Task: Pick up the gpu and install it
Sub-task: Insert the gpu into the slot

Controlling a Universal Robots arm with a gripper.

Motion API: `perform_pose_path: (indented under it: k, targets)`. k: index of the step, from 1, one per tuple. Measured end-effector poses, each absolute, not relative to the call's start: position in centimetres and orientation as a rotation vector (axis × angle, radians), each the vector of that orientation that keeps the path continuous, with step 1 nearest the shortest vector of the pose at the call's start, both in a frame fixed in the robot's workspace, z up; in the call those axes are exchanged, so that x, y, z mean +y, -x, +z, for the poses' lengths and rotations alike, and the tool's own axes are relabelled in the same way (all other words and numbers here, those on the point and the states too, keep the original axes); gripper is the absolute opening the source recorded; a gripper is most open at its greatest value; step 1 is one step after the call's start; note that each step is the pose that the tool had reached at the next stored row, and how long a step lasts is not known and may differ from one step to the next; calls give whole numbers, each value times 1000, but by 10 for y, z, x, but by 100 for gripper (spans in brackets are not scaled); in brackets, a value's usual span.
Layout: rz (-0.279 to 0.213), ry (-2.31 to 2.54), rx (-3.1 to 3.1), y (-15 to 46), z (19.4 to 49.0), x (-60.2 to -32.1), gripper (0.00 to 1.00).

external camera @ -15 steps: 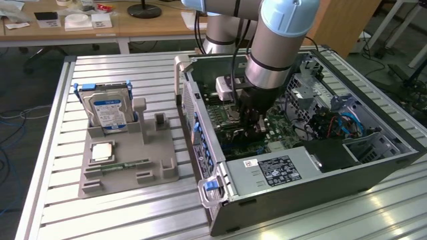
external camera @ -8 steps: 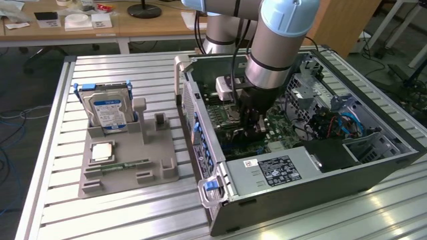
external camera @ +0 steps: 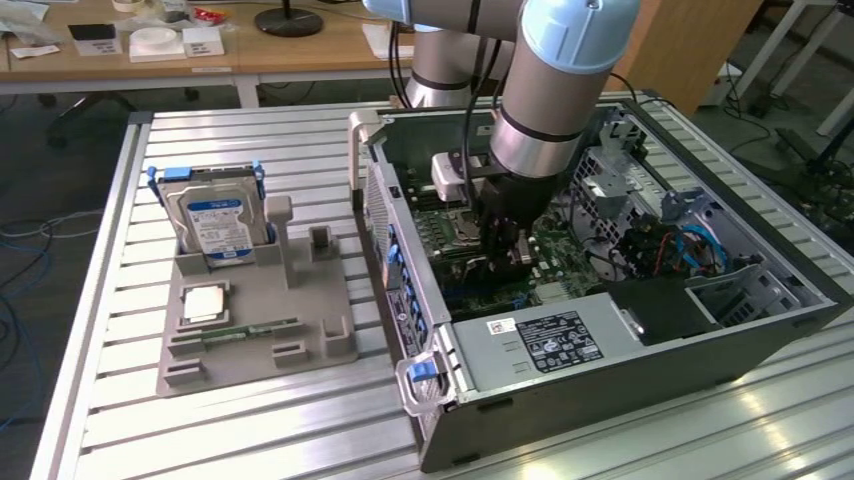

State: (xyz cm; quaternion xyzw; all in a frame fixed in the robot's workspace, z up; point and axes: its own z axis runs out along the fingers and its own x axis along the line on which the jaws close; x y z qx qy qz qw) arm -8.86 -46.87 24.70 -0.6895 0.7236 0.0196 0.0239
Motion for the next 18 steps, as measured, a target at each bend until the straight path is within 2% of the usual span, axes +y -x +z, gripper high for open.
perform_pose_path:
  k: [18]
  targets:
    - [60, 2134, 2240, 91, 244, -468, 27]
